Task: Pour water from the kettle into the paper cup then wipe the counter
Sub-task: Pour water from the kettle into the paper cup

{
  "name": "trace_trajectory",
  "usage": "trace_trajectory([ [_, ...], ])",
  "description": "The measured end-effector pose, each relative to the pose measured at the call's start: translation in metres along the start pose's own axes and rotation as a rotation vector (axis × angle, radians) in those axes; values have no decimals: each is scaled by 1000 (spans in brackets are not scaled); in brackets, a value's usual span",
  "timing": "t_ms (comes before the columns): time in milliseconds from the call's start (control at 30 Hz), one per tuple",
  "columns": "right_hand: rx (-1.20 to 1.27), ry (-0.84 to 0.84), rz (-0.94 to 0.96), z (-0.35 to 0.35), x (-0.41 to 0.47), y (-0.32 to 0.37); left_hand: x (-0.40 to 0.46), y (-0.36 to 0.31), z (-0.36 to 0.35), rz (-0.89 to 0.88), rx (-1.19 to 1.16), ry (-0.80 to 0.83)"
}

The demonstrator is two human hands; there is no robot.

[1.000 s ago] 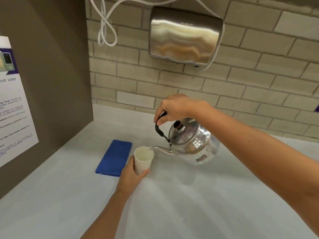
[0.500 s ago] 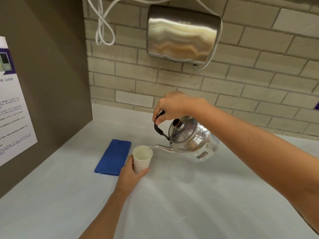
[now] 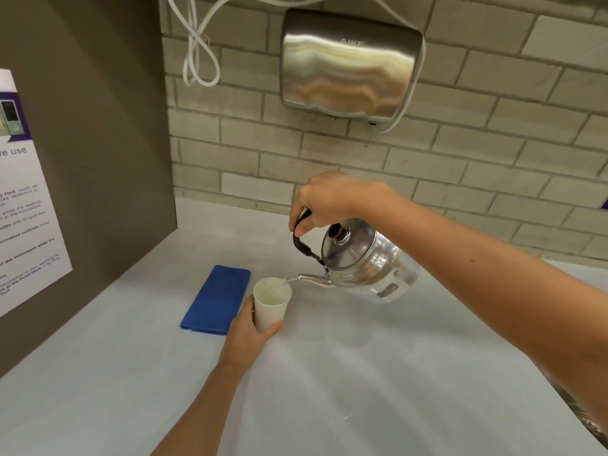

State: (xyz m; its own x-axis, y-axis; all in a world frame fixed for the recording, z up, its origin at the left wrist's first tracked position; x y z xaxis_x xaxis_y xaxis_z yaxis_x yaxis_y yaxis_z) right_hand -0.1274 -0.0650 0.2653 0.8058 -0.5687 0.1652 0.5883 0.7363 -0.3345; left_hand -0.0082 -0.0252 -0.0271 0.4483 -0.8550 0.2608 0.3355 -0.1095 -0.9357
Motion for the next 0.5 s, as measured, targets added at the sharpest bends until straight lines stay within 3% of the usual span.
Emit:
trace_trajectory([
  [500, -59, 9, 32, -1, 5, 5, -2, -4, 1, 10, 2, 1],
])
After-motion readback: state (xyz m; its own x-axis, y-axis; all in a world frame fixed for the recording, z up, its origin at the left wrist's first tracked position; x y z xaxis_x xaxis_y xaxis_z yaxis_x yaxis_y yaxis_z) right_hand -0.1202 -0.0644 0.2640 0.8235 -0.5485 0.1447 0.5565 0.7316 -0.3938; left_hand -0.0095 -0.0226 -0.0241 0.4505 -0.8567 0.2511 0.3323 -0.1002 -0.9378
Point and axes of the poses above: each hand's wrist, its own x-axis towards the middle knuckle, its own z-axis out of the back of the hand, y = z × x, the point moved 2 cm from there along x, towards the middle knuckle, and after that the axes turned 13 degrees about -y, right-handed, at the moved point
